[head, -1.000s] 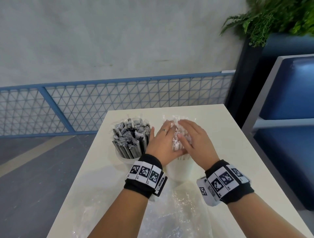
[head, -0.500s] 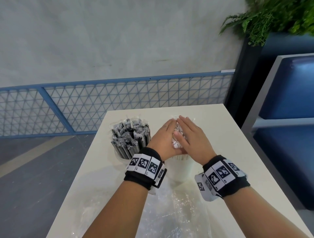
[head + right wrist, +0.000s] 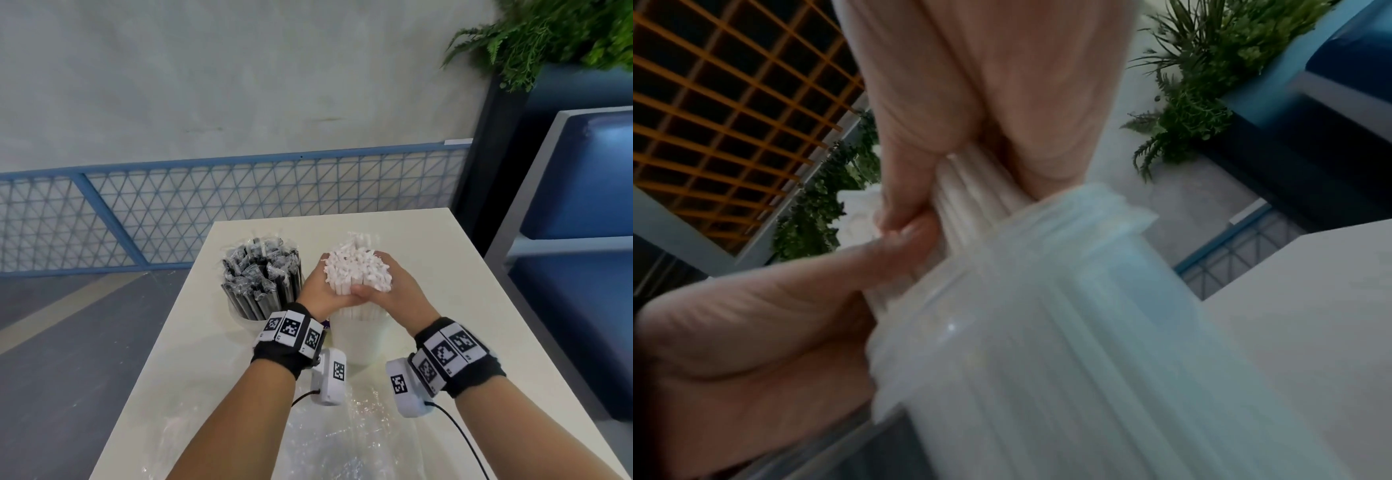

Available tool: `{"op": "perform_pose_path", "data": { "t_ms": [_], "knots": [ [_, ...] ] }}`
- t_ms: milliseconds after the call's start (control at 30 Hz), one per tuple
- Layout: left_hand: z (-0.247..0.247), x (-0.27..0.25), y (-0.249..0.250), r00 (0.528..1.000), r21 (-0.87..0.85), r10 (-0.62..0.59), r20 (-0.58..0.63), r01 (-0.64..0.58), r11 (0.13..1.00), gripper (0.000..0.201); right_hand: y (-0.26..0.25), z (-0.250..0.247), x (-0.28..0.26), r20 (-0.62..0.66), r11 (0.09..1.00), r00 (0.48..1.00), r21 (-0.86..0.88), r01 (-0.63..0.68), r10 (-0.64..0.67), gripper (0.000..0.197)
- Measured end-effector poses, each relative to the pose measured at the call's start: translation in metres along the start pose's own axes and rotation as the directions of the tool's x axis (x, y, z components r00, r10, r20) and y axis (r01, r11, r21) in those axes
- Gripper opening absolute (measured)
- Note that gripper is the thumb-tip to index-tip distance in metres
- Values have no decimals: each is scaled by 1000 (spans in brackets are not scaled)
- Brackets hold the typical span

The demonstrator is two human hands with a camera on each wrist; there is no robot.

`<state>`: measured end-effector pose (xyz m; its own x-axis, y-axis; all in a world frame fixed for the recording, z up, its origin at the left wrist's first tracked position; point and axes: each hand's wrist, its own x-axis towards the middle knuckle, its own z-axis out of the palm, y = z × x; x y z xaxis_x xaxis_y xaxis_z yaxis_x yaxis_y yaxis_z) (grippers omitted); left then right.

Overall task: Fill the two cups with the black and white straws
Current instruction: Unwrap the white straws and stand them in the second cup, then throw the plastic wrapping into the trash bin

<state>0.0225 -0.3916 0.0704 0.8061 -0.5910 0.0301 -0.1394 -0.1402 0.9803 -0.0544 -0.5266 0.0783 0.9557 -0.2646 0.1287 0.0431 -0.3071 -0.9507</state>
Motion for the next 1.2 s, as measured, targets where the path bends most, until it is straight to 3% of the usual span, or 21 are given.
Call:
{"op": "perform_pose_path", "data": {
  "t_ms": [100,167,300,400,500,600,667,700,733,800,867,900,967,1033,1100,1200],
  "knots": [
    [0,0,16,993,-26,81,-90,-83,996,74,-13,-4,0,-84,993,994,96,72,-64,47],
    [-1,1,25,984,-63,129,-125,-137,989,79,-23,-9,3,-109,984,987,119,130,-117,49],
    [-4,-4,29,987,63,131,-91,-126,990,101,-27,-11,2,-104,985,979,-13,175,-175,69],
    [-8,-19,25,988,120,110,-104,-97,988,104,-21,-7,-6,-135,977,972,-112,180,-194,70],
    [-13,-39,16,967,220,192,-164,-154,963,88,-19,1,-19,-253,955,925,-171,244,-282,58],
    [-14,-67,6,912,367,349,-214,-257,894,58,-12,12,-38,-424,886,785,-310,344,-452,42],
    [-15,-88,-9,882,461,420,-212,-289,839,41,-3,25,-52,-453,815,686,-416,402,-570,33],
    [-18,-98,-20,881,506,425,-207,-275,818,36,2,33,-59,-438,785,661,-451,424,-609,31],
    [-22,-105,-33,892,553,405,-199,-239,798,34,8,41,-66,-403,762,660,-470,445,-634,29],
    [-31,-114,-59,949,662,273,-157,-104,742,35,23,60,-77,-252,741,724,-445,503,-643,28],
    [-41,-118,-86,996,780,25,-88,53,623,50,46,77,-84,-18,754,821,-406,516,-571,31],
    [-45,-121,-97,990,843,-118,-82,132,522,60,56,85,-86,102,765,864,-423,487,-493,34],
    [-50,-126,-110,925,919,-365,-105,231,320,75,74,99,-88,300,754,916,-527,391,-266,46],
    [-51,-131,-117,862,930,-491,-124,273,245,83,82,110,-90,437,695,899,-652,303,17,62],
    [-51,-136,-120,831,932,-542,-121,284,226,81,82,117,-93,501,612,843,-734,294,196,74],
    [-49,-145,-121,872,937,-477,-109,250,243,55,82,127,-100,542,572,802,-752,328,252,78]
  ]
}}
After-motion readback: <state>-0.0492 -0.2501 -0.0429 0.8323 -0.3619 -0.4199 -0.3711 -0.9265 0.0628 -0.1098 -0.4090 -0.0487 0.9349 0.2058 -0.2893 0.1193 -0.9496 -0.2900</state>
